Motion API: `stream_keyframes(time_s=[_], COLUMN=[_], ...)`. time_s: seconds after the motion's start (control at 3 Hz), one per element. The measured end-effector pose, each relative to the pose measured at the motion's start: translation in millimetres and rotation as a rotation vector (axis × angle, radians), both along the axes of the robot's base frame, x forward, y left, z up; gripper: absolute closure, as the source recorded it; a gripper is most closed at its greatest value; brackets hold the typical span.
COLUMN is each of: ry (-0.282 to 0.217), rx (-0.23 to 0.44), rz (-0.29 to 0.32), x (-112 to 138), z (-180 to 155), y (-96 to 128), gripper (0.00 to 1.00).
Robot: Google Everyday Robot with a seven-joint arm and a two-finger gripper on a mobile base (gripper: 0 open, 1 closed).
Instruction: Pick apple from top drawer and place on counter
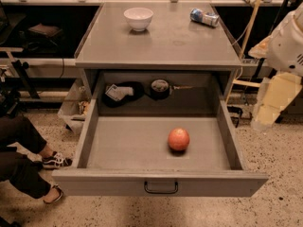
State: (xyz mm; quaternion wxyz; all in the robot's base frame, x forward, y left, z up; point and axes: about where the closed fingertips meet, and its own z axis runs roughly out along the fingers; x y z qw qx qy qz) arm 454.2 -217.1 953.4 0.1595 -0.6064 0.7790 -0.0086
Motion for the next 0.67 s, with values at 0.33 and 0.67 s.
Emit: stream_keyframes(time_s=[0.33, 0.67], ry=[0.061, 0.074], rx=[0.108, 0.234], rz=[-0.008, -0.049], x=[27.5, 68.0], z=[-60.4, -109.3], y=[-10.7, -23.5], gripper=[0.0, 0.0])
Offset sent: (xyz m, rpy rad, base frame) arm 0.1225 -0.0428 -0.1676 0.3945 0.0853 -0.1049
